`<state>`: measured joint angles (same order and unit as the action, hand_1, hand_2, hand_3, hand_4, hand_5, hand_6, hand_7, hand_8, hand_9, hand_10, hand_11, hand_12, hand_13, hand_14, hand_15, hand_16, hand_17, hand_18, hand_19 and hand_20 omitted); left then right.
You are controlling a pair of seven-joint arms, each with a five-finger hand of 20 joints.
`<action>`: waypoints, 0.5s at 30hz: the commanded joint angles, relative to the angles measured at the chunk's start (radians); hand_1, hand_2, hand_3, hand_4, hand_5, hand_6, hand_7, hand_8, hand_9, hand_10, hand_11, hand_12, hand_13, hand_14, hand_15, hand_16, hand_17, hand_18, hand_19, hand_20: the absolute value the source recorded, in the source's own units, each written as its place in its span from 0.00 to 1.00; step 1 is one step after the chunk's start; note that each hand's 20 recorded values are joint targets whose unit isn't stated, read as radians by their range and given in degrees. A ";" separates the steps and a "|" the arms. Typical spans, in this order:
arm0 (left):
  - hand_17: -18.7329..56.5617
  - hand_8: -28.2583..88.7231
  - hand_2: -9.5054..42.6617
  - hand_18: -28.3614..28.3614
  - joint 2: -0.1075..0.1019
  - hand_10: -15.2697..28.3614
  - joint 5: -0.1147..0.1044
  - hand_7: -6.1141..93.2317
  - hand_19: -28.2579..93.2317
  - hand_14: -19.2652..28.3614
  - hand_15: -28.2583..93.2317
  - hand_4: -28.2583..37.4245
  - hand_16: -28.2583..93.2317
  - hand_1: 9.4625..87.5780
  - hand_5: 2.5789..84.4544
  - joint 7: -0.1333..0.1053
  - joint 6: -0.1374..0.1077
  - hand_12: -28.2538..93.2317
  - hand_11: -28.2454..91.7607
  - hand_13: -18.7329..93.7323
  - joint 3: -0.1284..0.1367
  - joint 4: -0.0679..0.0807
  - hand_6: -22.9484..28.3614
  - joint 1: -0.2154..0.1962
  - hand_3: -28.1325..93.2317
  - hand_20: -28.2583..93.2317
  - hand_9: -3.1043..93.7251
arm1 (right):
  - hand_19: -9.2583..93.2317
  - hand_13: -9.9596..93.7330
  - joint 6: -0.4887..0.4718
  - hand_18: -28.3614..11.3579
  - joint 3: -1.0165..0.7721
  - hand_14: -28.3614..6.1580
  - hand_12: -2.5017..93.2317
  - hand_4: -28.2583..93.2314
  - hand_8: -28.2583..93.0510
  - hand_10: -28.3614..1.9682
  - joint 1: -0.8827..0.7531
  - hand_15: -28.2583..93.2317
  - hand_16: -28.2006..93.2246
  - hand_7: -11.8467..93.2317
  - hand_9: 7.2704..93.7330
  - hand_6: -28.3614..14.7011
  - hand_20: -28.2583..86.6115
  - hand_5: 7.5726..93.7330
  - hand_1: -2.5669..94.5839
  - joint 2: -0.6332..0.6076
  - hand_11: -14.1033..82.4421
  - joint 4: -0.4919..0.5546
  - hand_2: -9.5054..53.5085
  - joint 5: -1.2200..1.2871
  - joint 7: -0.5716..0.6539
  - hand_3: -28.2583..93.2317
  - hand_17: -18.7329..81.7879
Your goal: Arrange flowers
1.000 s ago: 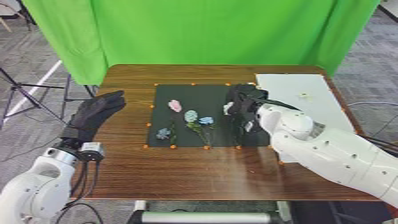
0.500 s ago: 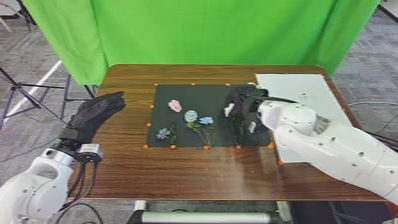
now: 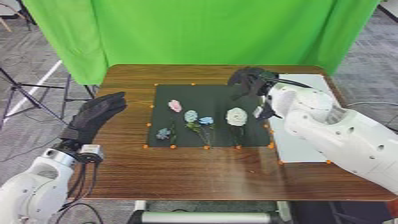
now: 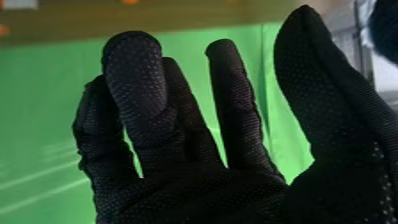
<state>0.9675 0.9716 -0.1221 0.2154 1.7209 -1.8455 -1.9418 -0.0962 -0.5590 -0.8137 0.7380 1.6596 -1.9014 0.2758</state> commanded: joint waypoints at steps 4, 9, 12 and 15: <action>0.26 0.19 0.00 0.69 0.009 0.65 0.001 0.19 0.26 0.74 0.30 0.23 0.25 0.29 0.43 0.006 0.010 0.34 0.34 0.43 0.005 0.001 0.48 -0.004 0.70 0.34 0.41 | 0.73 0.74 0.138 0.09 -0.163 0.46 0.22 0.10 0.17 0.41 -0.057 0.71 0.50 0.21 0.48 0.63 0.79 0.47 0.37 -0.088 0.22 -0.110 0.00 -0.027 0.189 0.80 0.43; 0.26 0.19 0.00 0.69 0.013 0.65 0.021 0.19 0.26 0.74 0.30 0.23 0.25 0.29 0.44 0.009 0.014 0.34 0.34 0.43 -0.002 0.002 0.48 0.004 0.70 0.34 0.41 | 0.72 0.72 0.060 0.06 -0.176 0.39 0.23 0.09 0.19 0.35 -0.083 0.70 0.50 0.17 0.44 0.59 0.79 0.43 0.30 -0.058 0.21 -0.176 0.00 -0.040 0.301 0.76 0.42; 0.26 0.19 0.00 0.69 0.017 0.65 0.083 0.19 0.27 0.74 0.30 0.23 0.25 0.29 0.44 0.010 0.032 0.34 0.34 0.43 -0.004 0.005 0.48 0.013 0.70 0.34 0.41 | 0.72 0.72 0.063 0.04 -0.162 0.37 0.23 0.09 0.19 0.32 -0.092 0.70 0.49 0.16 0.43 0.57 0.78 0.41 0.29 -0.035 0.20 -0.221 0.00 -0.059 0.313 0.75 0.42; 0.26 0.19 0.00 0.69 0.021 0.65 0.057 0.19 0.27 0.74 0.30 0.23 0.25 0.28 0.44 -0.002 0.018 0.34 0.34 0.43 -0.022 0.004 0.48 0.016 0.71 0.34 0.41 | 0.72 0.72 0.047 0.03 -0.143 0.37 0.23 0.10 0.20 0.32 -0.096 0.70 0.49 0.15 0.44 0.57 0.78 0.41 0.29 -0.024 0.20 -0.257 0.00 -0.077 0.312 0.75 0.42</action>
<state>0.9737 1.0024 -0.1207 0.2218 1.7199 -1.8441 -1.9365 -0.0784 -0.7516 -0.8767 0.6894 1.4666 -1.9340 0.5855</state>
